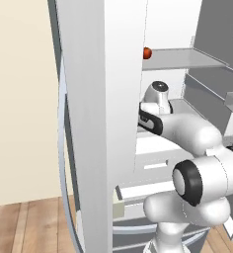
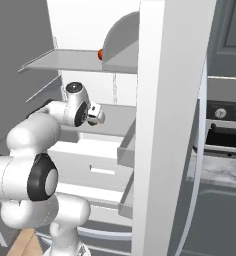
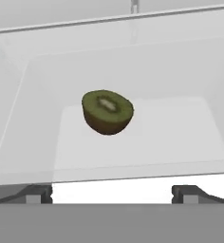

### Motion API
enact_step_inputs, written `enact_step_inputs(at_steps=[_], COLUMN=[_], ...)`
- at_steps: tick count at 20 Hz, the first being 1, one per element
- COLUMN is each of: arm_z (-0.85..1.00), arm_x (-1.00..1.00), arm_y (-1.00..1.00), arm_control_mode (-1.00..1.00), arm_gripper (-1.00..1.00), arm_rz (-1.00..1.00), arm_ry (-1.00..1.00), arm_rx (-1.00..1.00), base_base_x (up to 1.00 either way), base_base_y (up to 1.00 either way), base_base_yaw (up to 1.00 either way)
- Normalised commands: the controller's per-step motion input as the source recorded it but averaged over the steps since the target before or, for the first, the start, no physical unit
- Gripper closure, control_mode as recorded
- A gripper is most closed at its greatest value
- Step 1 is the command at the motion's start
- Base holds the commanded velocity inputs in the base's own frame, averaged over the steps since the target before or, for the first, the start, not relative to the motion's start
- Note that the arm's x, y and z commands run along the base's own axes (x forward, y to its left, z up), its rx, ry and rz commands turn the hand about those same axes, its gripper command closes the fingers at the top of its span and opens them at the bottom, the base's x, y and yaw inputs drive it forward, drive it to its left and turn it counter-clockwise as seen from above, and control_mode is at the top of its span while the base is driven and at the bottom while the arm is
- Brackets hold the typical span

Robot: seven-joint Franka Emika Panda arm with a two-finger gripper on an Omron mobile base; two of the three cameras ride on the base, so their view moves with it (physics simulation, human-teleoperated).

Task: Pick the apple and kiwi from the fridge and place them inside the tupperware on the counter.

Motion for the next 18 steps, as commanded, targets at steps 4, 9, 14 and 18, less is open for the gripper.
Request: enact_step_inputs(at_steps=[4, 9, 14, 18], arm_z=[-0.18, -0.16, -0.23, -0.23], arm_x=[0.36, 0.35, 0.25, 0.25], arm_y=[0.01, 0.03, 0.07, 0.08], arm_control_mode=[-1.00, -1.00, -1.00, -1.00], arm_gripper=[-1.00, -1.00, -1.00, -1.00], arm_rz=[0.00, 0.00, 0.00, 0.00], arm_ry=[0.02, 0.00, 0.00, 0.00], arm_rx=[0.00, 0.00, 0.00, 0.00], base_base_x=[0.00, 0.00, 0.00, 0.00], base_base_y=[0.00, 0.00, 0.00, 0.00], base_base_yaw=[0.00, 0.00, 0.00, 0.00])
